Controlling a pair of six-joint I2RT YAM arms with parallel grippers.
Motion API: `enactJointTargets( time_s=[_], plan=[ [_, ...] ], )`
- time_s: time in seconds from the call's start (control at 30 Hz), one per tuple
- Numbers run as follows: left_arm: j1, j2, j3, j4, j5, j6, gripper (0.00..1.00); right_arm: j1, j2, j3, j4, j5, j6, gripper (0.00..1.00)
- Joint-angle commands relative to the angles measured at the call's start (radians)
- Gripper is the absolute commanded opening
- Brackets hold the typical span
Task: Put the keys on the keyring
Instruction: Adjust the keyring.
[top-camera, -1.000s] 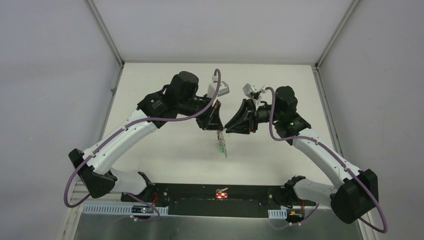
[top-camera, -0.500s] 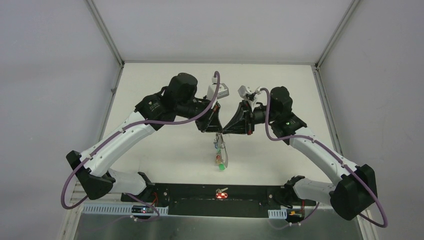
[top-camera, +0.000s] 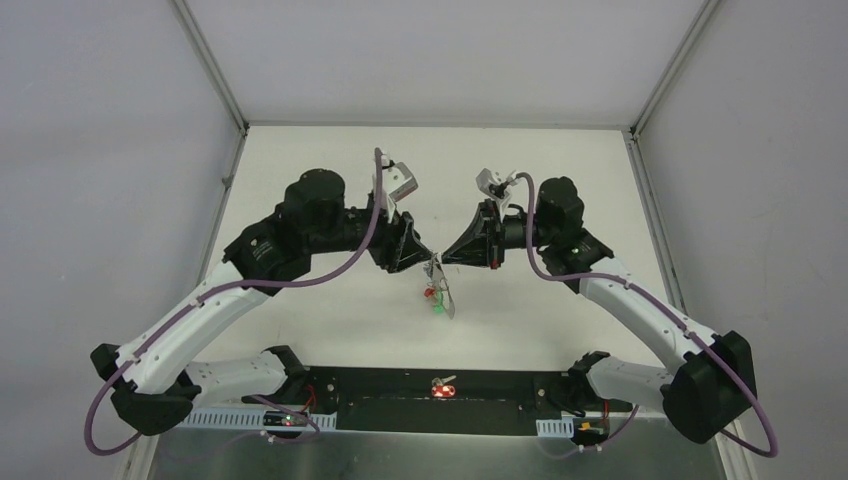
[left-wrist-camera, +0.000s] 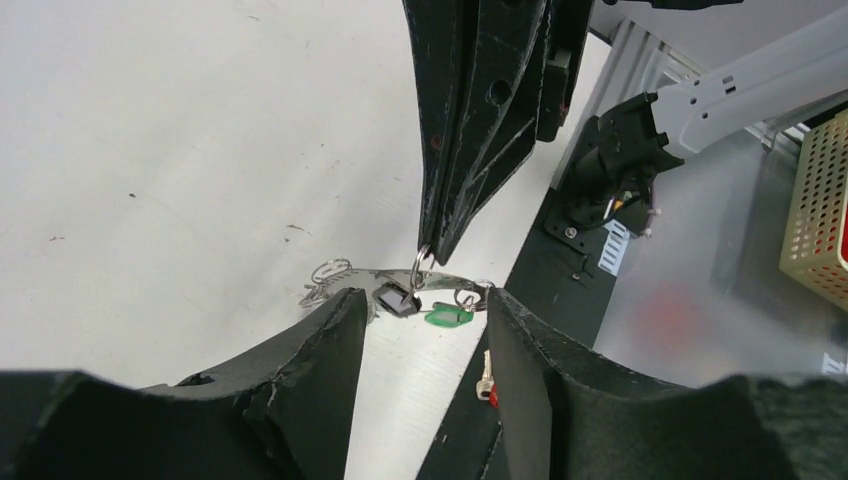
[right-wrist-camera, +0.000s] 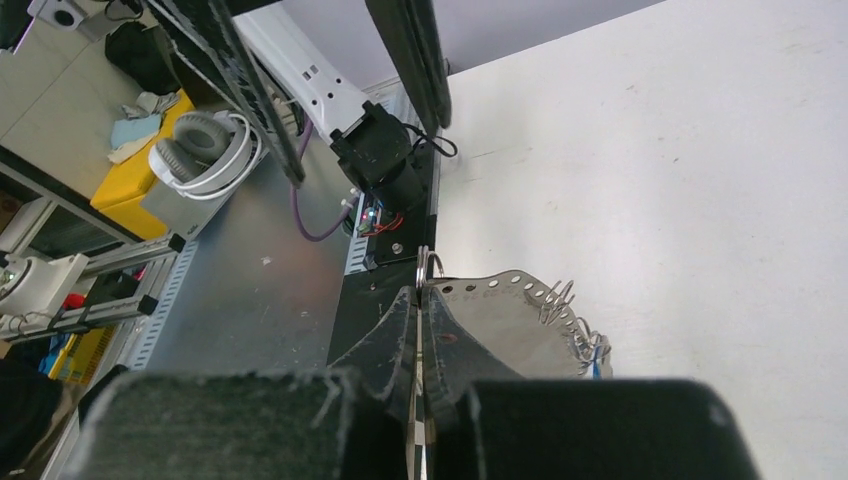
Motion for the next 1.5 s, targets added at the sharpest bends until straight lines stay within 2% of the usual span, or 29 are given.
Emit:
enactJointTargets(
  time_s=[0.0, 0.13, 0.2, 0.33, 0.47, 0.6, 0.8, 0.9, 1.1, 1.23, 1.33, 1.37, 1.47],
  plan=[
    [-0.005, -0.086, -0.106, 0.141, -0.063, -0.011, 0.5, 0.005, -0.065, -0.012, 0.053, 0.066, 0.046, 0.0],
    [-0.005, -0.175, -0.281, 0.32, -0.019, -0.009, 0.52, 0.004, -0.093, -0.032, 0.089, 0.097, 0.081, 0.0],
    [-0.005, -0.224, -0.379, 0.446, 0.001, -0.006, 0.57, 0.004, -0.102, -0.039, 0.099, 0.102, 0.092, 0.0],
    [-0.005, -0.301, -0.544, 0.727, 0.05, 0.018, 0.59, 0.004, -0.111, -0.045, 0.116, 0.094, 0.111, 0.0],
    [-0.005, -0.301, -0.614, 0.848, 0.071, 0.032, 0.59, 0.004, -0.116, -0.05, 0.131, 0.086, 0.12, 0.0],
    [-0.004, -0.256, -0.62, 0.917, 0.119, 0.022, 0.49, 0.005, -0.116, -0.05, 0.141, 0.078, 0.13, 0.0],
    [-0.005, -0.194, -0.592, 0.921, 0.17, 0.028, 0.4, 0.004, -0.117, -0.051, 0.153, 0.079, 0.137, 0.0],
    [-0.005, -0.185, -0.587, 0.915, 0.199, 0.048, 0.29, 0.004, -0.12, -0.051, 0.155, 0.082, 0.137, 0.0],
    [-0.005, -0.205, -0.584, 0.9, 0.21, 0.079, 0.0, 0.004, -0.119, -0.055, 0.155, 0.082, 0.136, 0.0],
    [-0.005, -0.216, -0.57, 0.857, 0.205, 0.094, 0.0, 0.004, -0.118, -0.054, 0.156, 0.084, 0.137, 0.0],
    [-0.005, -0.208, -0.514, 0.761, 0.198, 0.114, 0.0, 0.004, -0.114, -0.047, 0.152, 0.082, 0.139, 0.0],
    [-0.005, -0.198, -0.494, 0.71, 0.199, 0.125, 0.0, 0.004, -0.113, -0.043, 0.143, 0.082, 0.134, 0.06],
    [-0.005, -0.153, -0.364, 0.496, 0.213, 0.171, 0.0, 0.004, -0.117, -0.03, 0.085, 0.093, 0.098, 0.33]
  ],
)
